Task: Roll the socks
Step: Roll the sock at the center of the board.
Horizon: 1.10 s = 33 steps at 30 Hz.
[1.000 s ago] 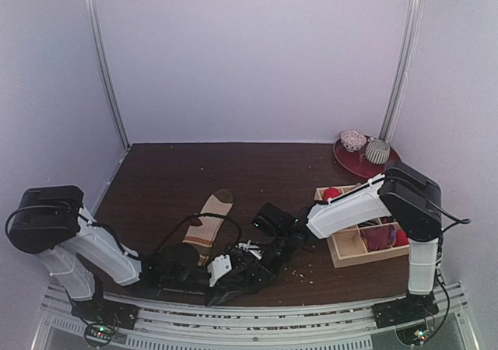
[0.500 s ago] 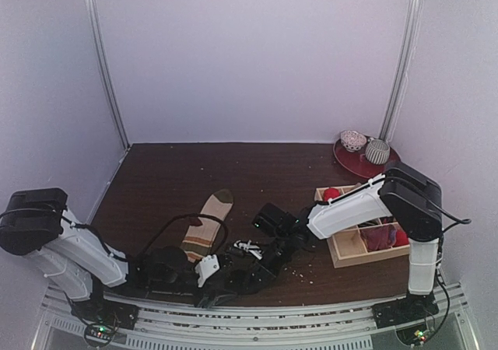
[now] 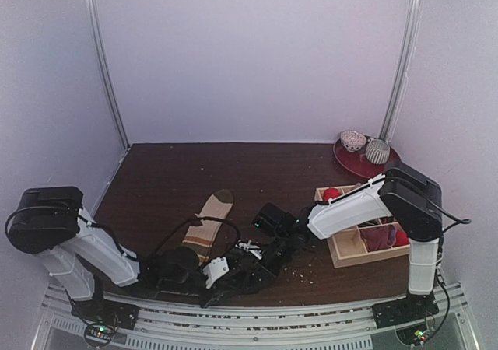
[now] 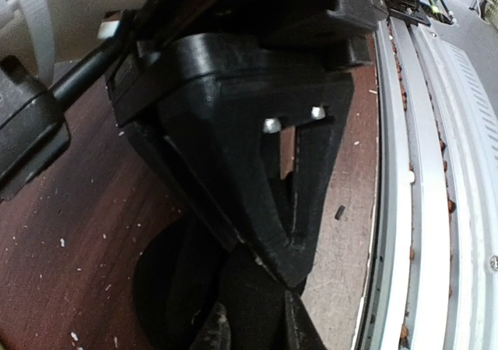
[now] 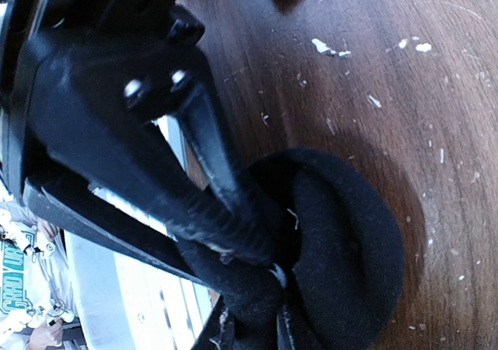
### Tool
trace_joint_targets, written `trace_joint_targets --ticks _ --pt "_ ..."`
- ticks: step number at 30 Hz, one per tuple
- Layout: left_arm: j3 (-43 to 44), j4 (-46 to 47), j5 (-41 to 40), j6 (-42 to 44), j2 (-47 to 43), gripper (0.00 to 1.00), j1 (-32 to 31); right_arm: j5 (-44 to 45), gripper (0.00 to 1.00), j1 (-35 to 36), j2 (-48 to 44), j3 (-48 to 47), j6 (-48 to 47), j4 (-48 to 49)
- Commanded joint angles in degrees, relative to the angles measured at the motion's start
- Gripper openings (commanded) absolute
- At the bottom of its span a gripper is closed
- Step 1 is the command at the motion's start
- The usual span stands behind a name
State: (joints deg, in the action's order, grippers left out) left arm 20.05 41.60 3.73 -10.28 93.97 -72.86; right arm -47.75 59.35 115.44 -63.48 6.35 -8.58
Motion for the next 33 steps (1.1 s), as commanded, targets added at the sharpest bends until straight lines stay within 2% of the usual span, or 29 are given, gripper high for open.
trace_joint_targets --ticks 1,4,13,20,23,25,28,33 --pt "1.4 0.3 2.5 0.9 1.2 0.11 -0.3 14.6 0.15 0.0 6.6 4.8 0.5 -11.6" --pt "1.8 -1.0 2.7 0.4 1.8 0.0 -0.3 14.6 0.15 0.0 6.6 4.6 0.5 -11.7" --pt "0.2 -3.2 1.2 -6.8 4.4 0.0 1.4 16.3 0.23 0.0 4.5 3.7 0.8 -9.3" --pt "-2.7 -0.8 3.1 -13.7 10.2 0.0 3.9 20.7 0.38 -0.1 -5.1 6.7 -0.6 0.8" --pt "-2.6 -0.8 3.9 -15.3 12.5 0.0 4.4 22.2 0.39 -0.1 -8.1 8.0 -1.9 3.9" --pt "-2.6 -0.6 4.7 -15.5 12.9 0.0 4.7 24.7 0.39 -0.1 -12.3 11.2 -2.7 9.2" --pt "-2.7 -0.6 5.0 -15.5 12.6 0.0 5.0 30.1 0.39 0.8 -21.9 20.7 -5.5 21.6" --pt "-2.2 -0.7 6.1 -15.2 13.4 0.0 5.2 44.2 0.45 9.5 -32.1 33.7 -19.3 36.5"
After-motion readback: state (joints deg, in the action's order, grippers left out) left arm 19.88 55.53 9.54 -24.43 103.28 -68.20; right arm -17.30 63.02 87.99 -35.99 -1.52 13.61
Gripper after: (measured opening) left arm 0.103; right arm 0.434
